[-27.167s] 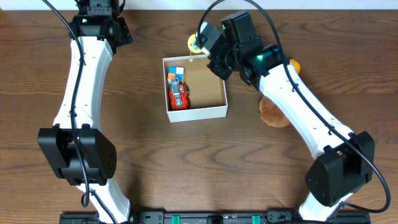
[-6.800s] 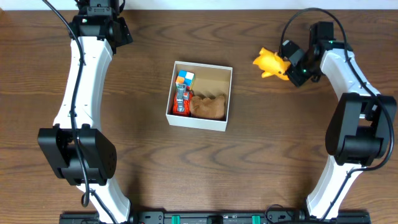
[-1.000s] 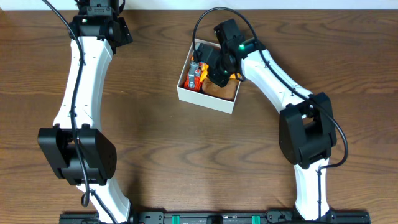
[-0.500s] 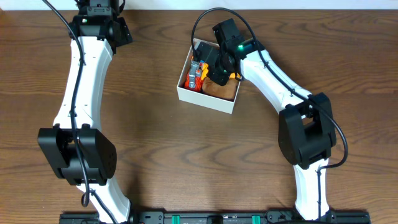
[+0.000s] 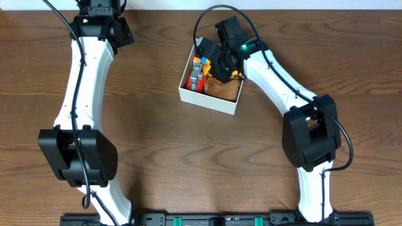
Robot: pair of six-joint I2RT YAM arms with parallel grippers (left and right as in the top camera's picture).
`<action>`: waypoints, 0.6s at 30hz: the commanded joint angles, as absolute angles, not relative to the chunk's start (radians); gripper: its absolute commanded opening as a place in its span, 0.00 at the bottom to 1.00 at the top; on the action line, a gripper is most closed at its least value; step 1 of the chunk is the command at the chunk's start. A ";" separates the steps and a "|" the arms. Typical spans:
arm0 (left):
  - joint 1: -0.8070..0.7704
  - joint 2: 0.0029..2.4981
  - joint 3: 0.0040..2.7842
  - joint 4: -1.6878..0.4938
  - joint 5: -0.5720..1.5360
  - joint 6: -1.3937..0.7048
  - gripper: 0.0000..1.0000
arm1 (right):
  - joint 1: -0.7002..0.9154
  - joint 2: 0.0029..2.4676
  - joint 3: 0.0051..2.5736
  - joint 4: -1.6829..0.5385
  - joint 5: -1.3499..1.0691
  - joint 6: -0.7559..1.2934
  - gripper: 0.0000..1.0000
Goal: Pack container
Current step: 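Push the yellow toy down into the box with the right gripper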
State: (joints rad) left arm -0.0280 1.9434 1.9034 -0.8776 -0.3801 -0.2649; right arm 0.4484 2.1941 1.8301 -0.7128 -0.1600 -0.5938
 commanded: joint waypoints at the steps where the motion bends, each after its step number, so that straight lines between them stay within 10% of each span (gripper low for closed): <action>1: -0.027 1.940 1.909 -0.878 -0.382 -0.267 0.98 | 0.448 2.156 1.852 -0.712 -0.117 -0.580 0.01; 18: -0.027 1.940 1.909 -0.878 -0.382 -0.267 0.98 | 0.418 2.211 1.842 -0.735 -0.117 -0.572 0.01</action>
